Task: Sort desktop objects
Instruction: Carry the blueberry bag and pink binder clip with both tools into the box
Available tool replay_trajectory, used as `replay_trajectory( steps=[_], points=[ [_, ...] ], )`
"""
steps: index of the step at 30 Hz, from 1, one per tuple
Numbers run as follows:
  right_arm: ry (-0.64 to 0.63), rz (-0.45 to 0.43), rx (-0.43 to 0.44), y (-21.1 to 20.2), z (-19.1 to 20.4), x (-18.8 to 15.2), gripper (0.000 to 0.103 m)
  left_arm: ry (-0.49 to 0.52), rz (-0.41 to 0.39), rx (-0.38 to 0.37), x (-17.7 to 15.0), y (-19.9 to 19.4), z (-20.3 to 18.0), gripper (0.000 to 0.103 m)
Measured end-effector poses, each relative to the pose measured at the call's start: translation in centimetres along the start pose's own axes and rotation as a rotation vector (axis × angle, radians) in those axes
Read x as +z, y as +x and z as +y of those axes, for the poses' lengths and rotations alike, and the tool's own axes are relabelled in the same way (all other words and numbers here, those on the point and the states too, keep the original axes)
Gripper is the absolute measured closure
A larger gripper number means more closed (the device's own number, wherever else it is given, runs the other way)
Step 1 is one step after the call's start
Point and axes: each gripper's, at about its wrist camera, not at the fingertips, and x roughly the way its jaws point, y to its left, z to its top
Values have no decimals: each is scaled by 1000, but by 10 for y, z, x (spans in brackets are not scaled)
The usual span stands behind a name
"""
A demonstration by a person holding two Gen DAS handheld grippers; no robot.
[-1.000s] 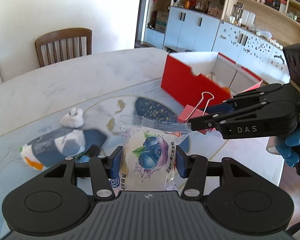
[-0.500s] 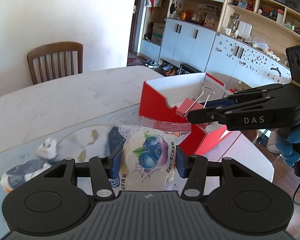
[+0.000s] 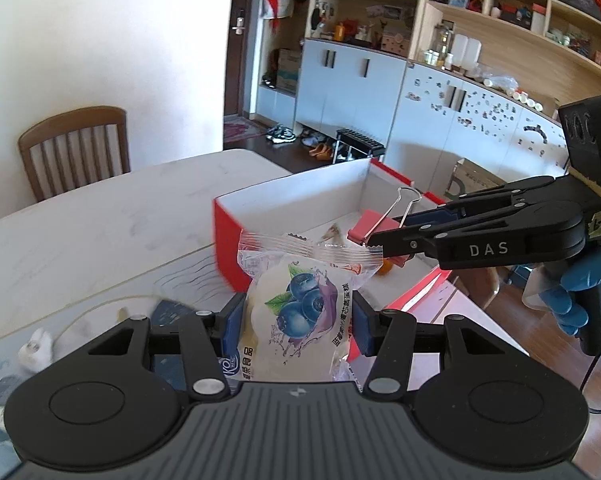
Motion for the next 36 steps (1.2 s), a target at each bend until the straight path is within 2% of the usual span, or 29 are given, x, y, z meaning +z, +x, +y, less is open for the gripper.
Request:
replay_trajectory(
  steps=[13,21,36],
  points=[
    [44,-2,-84,-4,-68,-3,74,103,29,-54,38,57,-45,51],
    [70,38,-110,14,-100,-8,74,176,90,-80,49,99,-68,51],
    [77,118,-128,60,-129,-15,74,193,230,-63,55,164,-68,51]
  ],
)
